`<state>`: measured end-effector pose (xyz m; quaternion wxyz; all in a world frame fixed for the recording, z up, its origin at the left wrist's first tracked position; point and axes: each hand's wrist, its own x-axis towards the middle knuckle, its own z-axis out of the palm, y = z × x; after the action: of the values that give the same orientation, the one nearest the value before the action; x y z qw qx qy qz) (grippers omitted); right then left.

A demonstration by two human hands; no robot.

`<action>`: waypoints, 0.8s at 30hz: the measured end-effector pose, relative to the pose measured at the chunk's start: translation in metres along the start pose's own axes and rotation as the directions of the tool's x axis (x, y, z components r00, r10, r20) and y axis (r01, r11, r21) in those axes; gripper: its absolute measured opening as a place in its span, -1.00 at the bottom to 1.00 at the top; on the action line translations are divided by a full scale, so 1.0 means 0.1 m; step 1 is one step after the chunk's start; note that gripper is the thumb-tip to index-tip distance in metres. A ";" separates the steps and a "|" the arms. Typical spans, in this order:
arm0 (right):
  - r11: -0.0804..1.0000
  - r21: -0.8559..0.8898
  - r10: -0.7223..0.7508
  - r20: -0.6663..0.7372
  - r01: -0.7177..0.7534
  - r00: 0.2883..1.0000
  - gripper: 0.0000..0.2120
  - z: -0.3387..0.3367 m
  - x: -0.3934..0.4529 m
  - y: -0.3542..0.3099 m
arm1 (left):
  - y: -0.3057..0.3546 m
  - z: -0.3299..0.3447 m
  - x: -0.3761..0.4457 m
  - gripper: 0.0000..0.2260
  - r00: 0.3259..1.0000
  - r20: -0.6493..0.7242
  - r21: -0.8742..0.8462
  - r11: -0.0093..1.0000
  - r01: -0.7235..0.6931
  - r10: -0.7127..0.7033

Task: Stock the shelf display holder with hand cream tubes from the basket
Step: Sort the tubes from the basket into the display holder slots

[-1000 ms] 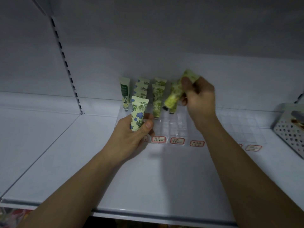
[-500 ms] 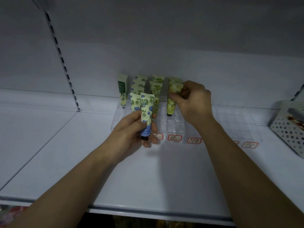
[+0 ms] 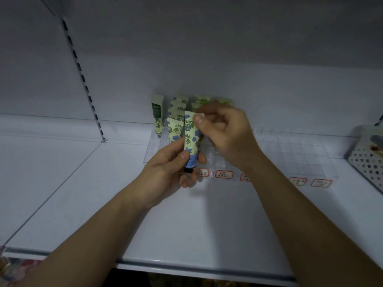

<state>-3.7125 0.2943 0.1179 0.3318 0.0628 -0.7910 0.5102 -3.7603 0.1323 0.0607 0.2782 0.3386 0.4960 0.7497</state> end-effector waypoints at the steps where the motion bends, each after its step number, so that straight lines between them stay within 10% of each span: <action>1: 0.999 0.043 0.027 0.056 -0.029 0.998 -0.90 0.03 -0.01 0.02 | 0.00 0.00 0.00 -0.72 1.000 0.011 -0.004 1.000 0.001 -0.001; 5: 0.987 0.152 0.044 0.051 -0.051 0.998 -0.84 0.07 -0.01 0.04 | 0.05 -0.01 -0.04 -0.83 0.981 -0.137 0.232 0.968 -0.100 0.135; 8: 0.979 0.200 0.029 -0.019 -0.024 0.999 -0.81 0.10 -0.02 0.02 | 0.15 -0.15 -0.07 -0.74 0.734 -0.430 0.698 0.710 -0.099 0.525; 11: 0.996 0.083 -0.038 -0.084 0.045 0.996 -0.78 0.20 -0.07 0.04 | 0.17 -0.35 -0.05 -0.77 0.580 -0.578 0.721 0.692 0.035 0.573; 16: 0.955 -0.269 -0.137 -0.029 0.124 0.990 -0.81 0.38 -0.12 0.02 | -0.05 -0.41 0.05 -0.74 0.779 -0.537 0.742 0.622 0.253 0.324; 24: 0.931 -0.365 -0.022 -0.005 0.019 1.000 -0.76 0.42 -0.01 -0.02 | -0.07 -0.44 0.05 -0.75 0.787 -0.520 0.771 0.579 0.265 0.332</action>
<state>-3.7303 0.2573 0.1079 0.3466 0.0061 -0.8698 0.3512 -3.7974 0.1142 0.0434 -0.1019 0.1734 0.8373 0.5084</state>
